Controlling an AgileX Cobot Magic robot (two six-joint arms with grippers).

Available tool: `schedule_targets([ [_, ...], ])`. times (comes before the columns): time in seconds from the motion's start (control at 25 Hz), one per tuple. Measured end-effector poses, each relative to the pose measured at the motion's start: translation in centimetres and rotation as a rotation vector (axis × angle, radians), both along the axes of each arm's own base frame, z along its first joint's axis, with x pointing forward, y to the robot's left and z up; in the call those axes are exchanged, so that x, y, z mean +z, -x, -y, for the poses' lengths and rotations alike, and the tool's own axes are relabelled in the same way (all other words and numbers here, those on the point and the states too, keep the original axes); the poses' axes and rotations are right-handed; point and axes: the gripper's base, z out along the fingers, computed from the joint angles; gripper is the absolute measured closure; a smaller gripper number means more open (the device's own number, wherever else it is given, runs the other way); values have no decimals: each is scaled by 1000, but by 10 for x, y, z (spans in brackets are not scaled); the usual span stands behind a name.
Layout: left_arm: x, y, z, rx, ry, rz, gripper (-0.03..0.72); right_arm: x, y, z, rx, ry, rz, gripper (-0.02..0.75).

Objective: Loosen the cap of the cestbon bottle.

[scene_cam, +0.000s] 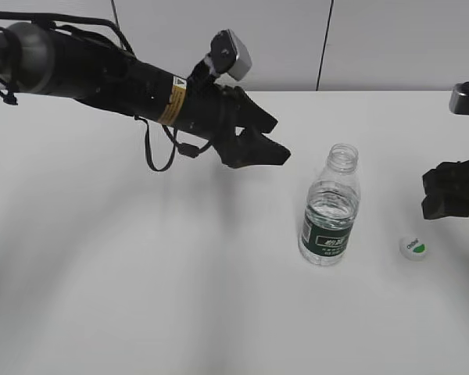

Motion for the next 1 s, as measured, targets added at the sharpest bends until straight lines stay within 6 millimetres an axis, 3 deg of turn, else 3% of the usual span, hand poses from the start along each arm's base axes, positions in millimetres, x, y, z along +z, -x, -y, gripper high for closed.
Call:
schedule_targets([
  [0.2,1,5,-16,163,-88,28,95,24,16,2,6,-6,20,213],
  [0.44,-2,23,-43,327,-210,59,92,52,37,4,11,-17,80,213],
  [0.64,-6,41,-65,492,-268,-12,92,70,59,7,18,-21,92,213],
  [1.0,16,79,-92,595,-270,-19,92,95,100,11,31,-27,104,214],
])
